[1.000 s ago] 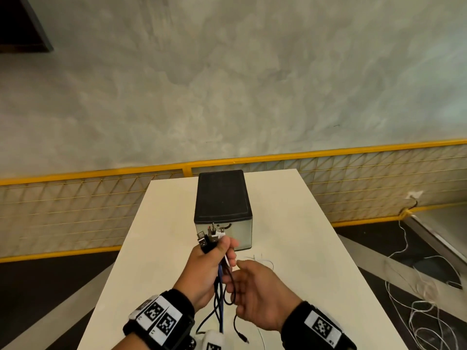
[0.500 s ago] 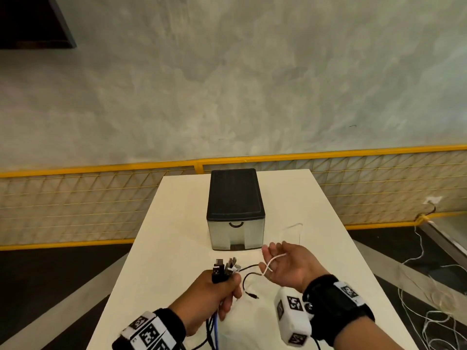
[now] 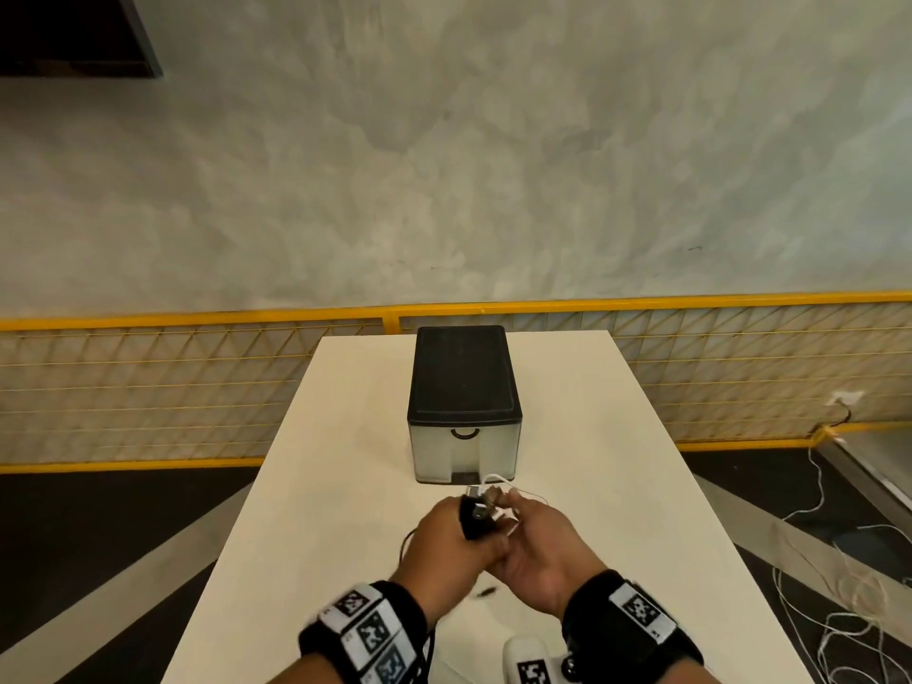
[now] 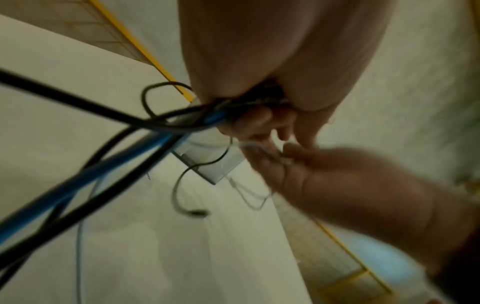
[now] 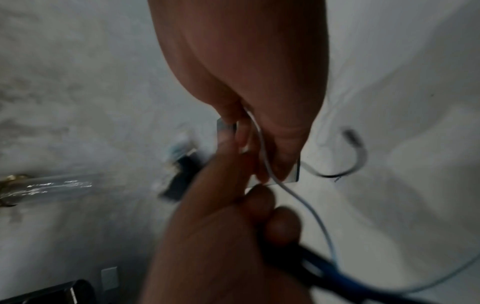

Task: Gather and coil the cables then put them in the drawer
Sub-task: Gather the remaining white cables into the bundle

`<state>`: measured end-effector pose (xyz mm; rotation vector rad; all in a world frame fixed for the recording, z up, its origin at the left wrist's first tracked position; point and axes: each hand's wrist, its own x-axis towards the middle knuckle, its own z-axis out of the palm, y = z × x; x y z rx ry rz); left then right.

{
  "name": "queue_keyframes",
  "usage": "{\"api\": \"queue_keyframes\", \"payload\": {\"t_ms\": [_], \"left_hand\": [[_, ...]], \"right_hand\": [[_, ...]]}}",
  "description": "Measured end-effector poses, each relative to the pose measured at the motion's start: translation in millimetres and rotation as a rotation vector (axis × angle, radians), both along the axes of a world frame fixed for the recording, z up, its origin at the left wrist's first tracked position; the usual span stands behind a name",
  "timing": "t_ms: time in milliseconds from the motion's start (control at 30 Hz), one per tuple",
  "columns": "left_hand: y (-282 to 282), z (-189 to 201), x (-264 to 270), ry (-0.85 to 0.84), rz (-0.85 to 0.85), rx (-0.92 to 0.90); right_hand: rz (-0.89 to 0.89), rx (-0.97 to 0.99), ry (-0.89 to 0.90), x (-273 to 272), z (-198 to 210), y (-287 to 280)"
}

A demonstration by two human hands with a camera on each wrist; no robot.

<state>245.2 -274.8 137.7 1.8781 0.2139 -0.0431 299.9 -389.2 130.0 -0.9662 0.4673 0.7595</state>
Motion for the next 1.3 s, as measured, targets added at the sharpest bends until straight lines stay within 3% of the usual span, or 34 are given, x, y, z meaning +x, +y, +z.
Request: {"api": "queue_keyframes", "payload": {"t_ms": [67, 200, 467, 533, 700, 833, 1000, 1167, 1300], "left_hand": [[-2, -4, 1, -0.007, 0.031, 0.102], [2, -10, -4, 0.033, -0.012, 0.081], [45, -40, -49, 0.439, -0.341, 0.054], [52, -43, -55, 0.417, -0.296, 0.012], [46, -16, -37, 0.191, 0.128, -0.34], [47, 9, -10, 0.064, 0.251, -0.372], [11, 15, -4, 0.06, 0.051, -0.228], [-13, -10, -1, 0.064, 0.006, -0.151], [-14, -14, -1, 0.076, 0.006, -0.146]], "right_hand": [[0.016, 0.005, 0.012, -2, 5, 2], [0.084, -0.054, 0.036, -5, 4, 3], [-0.141, -0.031, 0.038, 35, 7, -30], [-0.143, -0.026, 0.025, 33, 5, -30], [-0.153, -0.039, -0.043, 20, -5, -22], [-0.126, -0.09, -0.09, 13, -9, -22], [0.016, -0.17, -0.222, -1, -15, -12], [0.053, 0.011, -0.094, -11, -13, -7], [0.171, 0.016, -0.071, -15, -11, -11]]}}
